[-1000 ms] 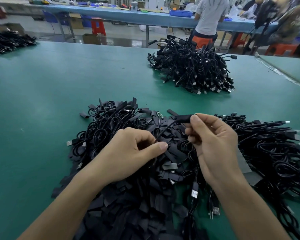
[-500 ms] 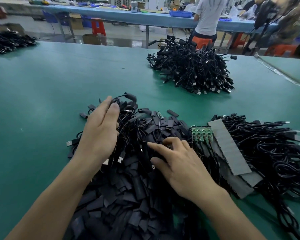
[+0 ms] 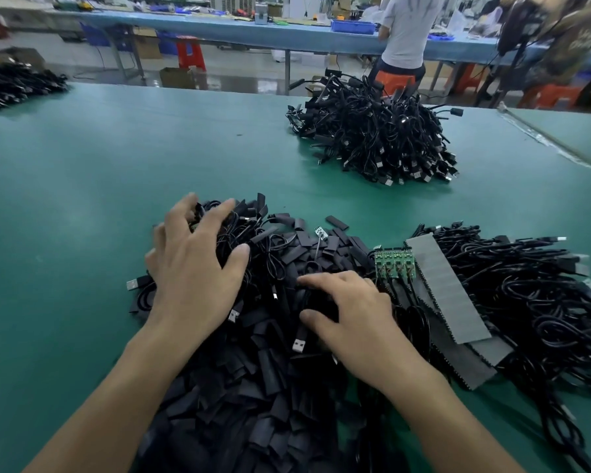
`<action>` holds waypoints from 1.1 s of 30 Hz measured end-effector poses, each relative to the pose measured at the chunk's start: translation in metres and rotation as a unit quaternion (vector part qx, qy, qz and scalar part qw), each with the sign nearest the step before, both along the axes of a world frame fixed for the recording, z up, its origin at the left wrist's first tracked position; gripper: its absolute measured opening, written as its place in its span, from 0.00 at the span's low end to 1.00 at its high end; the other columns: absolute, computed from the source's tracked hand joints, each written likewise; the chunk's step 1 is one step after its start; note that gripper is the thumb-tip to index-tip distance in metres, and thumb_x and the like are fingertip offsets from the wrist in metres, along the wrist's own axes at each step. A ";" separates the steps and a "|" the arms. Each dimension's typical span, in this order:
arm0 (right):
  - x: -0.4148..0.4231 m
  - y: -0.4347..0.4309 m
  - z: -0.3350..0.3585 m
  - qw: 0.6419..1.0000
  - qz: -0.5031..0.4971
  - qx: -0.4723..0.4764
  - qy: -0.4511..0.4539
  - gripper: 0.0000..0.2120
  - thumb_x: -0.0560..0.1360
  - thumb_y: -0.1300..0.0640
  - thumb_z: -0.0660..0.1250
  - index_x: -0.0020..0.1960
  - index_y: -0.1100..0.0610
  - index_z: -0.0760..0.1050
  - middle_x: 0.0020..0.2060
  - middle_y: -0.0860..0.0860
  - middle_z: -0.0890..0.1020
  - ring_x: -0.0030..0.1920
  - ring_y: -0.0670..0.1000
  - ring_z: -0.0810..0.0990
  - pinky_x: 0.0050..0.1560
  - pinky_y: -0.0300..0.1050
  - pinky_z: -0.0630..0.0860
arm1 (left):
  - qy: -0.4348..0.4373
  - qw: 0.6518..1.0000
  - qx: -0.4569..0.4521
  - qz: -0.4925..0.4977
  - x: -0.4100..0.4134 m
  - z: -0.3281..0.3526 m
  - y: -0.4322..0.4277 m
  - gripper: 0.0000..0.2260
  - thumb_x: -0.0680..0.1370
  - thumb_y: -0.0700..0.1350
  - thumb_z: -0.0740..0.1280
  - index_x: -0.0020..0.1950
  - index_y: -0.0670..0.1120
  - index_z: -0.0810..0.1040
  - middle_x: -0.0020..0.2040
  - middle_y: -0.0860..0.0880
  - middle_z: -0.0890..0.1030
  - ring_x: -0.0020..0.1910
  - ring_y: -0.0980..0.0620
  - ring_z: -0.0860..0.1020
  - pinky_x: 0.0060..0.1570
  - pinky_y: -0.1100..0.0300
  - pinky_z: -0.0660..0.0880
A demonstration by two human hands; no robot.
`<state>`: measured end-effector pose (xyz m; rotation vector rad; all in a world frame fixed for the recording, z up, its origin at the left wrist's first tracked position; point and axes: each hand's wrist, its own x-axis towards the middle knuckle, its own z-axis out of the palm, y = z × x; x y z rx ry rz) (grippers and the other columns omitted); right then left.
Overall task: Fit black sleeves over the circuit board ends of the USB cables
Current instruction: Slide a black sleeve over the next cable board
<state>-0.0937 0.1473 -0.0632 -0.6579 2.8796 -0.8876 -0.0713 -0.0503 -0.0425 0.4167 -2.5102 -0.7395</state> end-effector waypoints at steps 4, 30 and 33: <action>0.003 -0.005 -0.005 0.999 -0.003 0.006 0.037 0.14 0.77 0.48 0.69 0.63 0.41 0.77 0.59 0.43 0.74 0.64 0.47 0.68 0.65 0.45 0.62 | 0.130 0.988 0.036 -0.077 0.003 0.008 0.009 0.07 0.76 0.45 0.71 0.48 0.58 0.80 0.46 0.60 0.78 0.48 0.57 0.76 0.50 0.68 0.69; -0.010 0.016 0.004 0.983 -0.026 0.175 0.042 0.22 0.79 0.38 0.59 0.70 0.43 0.69 0.61 0.45 0.71 0.65 0.51 0.67 0.62 0.52 0.61 | 0.111 0.958 0.232 -0.128 0.001 0.008 0.014 0.06 0.78 0.50 0.69 0.42 0.55 0.82 0.30 0.55 0.79 0.28 0.56 0.72 0.33 0.58 0.74; -0.011 0.017 0.005 0.988 -0.040 0.141 0.053 0.17 0.78 0.40 0.63 0.65 0.42 0.74 0.59 0.43 0.76 0.63 0.49 0.71 0.61 0.50 0.61 | 0.098 0.965 0.214 -0.116 0.001 0.006 0.012 0.07 0.79 0.51 0.67 0.43 0.56 0.82 0.26 0.55 0.74 0.26 0.56 0.69 0.29 0.50 0.77</action>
